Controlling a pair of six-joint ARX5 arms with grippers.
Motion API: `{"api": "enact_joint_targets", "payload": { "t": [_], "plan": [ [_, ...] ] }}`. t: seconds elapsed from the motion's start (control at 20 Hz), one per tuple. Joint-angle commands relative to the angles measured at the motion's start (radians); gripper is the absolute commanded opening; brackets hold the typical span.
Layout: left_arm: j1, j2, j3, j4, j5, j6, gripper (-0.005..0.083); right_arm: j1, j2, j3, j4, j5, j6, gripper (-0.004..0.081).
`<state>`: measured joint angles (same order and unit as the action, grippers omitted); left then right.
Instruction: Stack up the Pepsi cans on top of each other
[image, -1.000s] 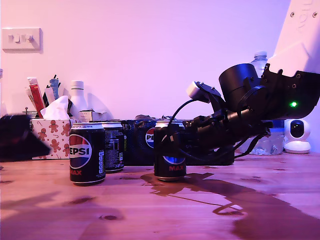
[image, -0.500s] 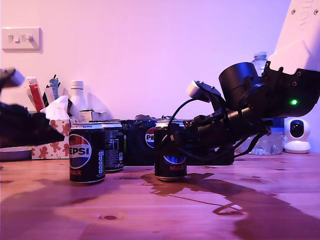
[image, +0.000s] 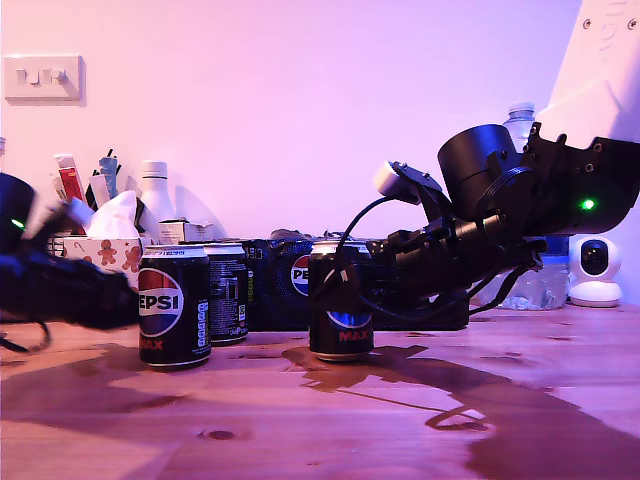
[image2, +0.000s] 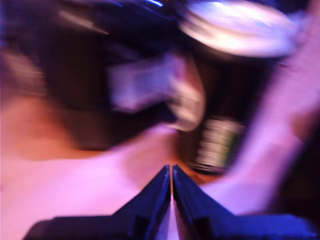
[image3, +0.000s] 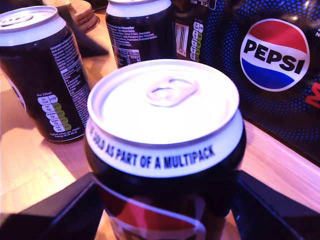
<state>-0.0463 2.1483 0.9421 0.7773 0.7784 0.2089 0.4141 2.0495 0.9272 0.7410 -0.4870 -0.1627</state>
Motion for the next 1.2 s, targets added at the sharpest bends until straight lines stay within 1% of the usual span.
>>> {"api": "enact_joint_targets", "payload": {
  "t": [0.0, 0.25, 0.35, 0.45, 0.75, 1.0, 1.15],
  "plan": [
    [-0.012, 0.024, 0.003, 0.003, 0.034, 0.009, -0.0024, 0.004, -0.024, -0.009, 0.01, -0.001, -0.002, 0.0381],
    [-0.048, 0.024, 0.003, -0.021, 0.111, 0.009, -0.0024, 0.004, -0.024, -0.009, 0.01, -0.001, -0.002, 0.0381],
    [-0.063, 0.024, 0.003, -0.042, 0.159, 0.009, -0.0024, 0.004, -0.024, -0.009, 0.01, 0.0, -0.002, 0.0381],
    [-0.086, 0.024, 0.003, -0.057, 0.18, 0.008, -0.0024, 0.003, -0.024, -0.009, 0.011, 0.0, -0.002, 0.0381],
    [-0.171, 0.024, 0.002, -0.076, 0.185, 0.009, -0.0024, -0.01, -0.024, -0.009, 0.018, 0.0, -0.002, 0.0381],
    [-0.209, 0.02, 0.002, -0.138, 0.244, 0.006, -0.0024, -0.042, -0.024, -0.009, 0.036, 0.0, -0.002, 0.0381],
    [-0.225, 0.016, -0.003, -0.163, 0.263, 0.005, -0.0024, -0.06, -0.025, -0.008, 0.044, 0.0, -0.002, 0.0381]
  ]
}}
